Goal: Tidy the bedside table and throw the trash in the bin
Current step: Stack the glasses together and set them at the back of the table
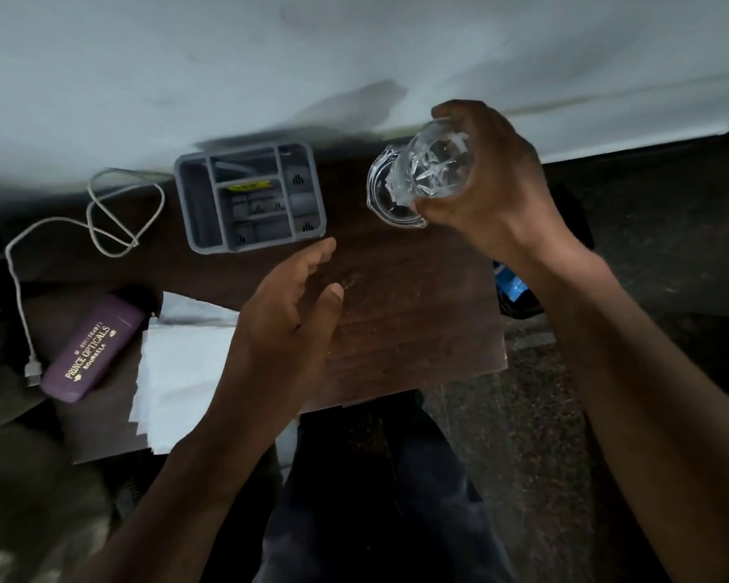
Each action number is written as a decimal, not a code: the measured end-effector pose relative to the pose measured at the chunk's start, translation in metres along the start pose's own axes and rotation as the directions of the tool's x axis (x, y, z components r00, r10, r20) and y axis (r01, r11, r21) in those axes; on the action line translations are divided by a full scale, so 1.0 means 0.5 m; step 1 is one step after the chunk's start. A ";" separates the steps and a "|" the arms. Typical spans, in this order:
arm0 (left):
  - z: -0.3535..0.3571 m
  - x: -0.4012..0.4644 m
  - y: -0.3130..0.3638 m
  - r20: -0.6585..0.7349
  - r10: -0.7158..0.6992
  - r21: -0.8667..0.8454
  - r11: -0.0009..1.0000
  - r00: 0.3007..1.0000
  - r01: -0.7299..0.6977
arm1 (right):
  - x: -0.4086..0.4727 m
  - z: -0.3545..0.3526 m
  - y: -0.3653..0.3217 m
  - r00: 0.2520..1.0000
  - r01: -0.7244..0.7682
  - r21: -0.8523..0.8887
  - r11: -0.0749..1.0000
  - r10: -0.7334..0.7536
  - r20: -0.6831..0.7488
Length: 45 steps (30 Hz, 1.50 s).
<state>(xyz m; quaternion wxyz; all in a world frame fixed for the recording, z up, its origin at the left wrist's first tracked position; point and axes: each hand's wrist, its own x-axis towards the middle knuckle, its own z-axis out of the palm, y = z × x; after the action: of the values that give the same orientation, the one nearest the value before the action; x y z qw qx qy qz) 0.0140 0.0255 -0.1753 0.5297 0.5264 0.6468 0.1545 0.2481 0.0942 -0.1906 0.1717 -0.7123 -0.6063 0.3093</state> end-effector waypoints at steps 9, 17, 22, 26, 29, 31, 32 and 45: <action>0.003 0.001 -0.010 -0.034 -0.058 -0.017 0.998 0.998 0.058 | 0.020 0.029 -0.008 0.996 -0.044 -0.057 0.997 0.049 0.074; -0.026 0.023 -0.028 -0.193 -0.066 -0.175 0.984 0.979 0.032 | 0.015 0.025 -0.055 0.992 -0.008 -0.232 0.973 0.036 0.118; -0.090 0.055 -0.057 -0.429 -0.177 -0.305 0.951 0.886 0.043 | -0.060 0.109 -0.174 0.970 0.164 0.005 0.986 -0.160 -0.182; -0.112 0.074 -0.077 -0.344 -0.344 -0.439 0.882 0.873 0.175 | -0.063 0.182 -0.197 0.964 -0.265 0.331 0.906 0.236 0.127; -0.108 0.076 -0.096 -0.201 -0.380 -0.509 0.828 0.903 0.235 | -0.051 0.209 -0.184 0.897 -0.433 0.369 0.823 0.352 0.267; -0.100 0.073 -0.105 -0.146 -0.356 -0.487 0.838 0.923 0.247 | -0.060 0.215 -0.187 0.894 -0.438 0.353 0.827 0.359 0.269; -0.097 0.069 -0.107 -0.146 -0.355 -0.485 0.840 0.923 0.245 | -0.068 0.219 -0.189 0.898 -0.431 0.350 0.832 0.358 0.256; -0.110 0.020 -0.141 -0.240 -0.349 -0.320 0.909 0.906 0.266 | -0.107 0.222 -0.278 0.963 -0.006 0.116 0.993 0.037 -0.268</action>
<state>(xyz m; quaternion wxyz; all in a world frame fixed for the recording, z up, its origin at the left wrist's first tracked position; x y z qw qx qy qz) -0.0679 0.0255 -0.2124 0.5154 0.3077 0.7648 0.2341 0.0668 0.0564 -0.1753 0.2895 -0.7434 -0.5507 0.2455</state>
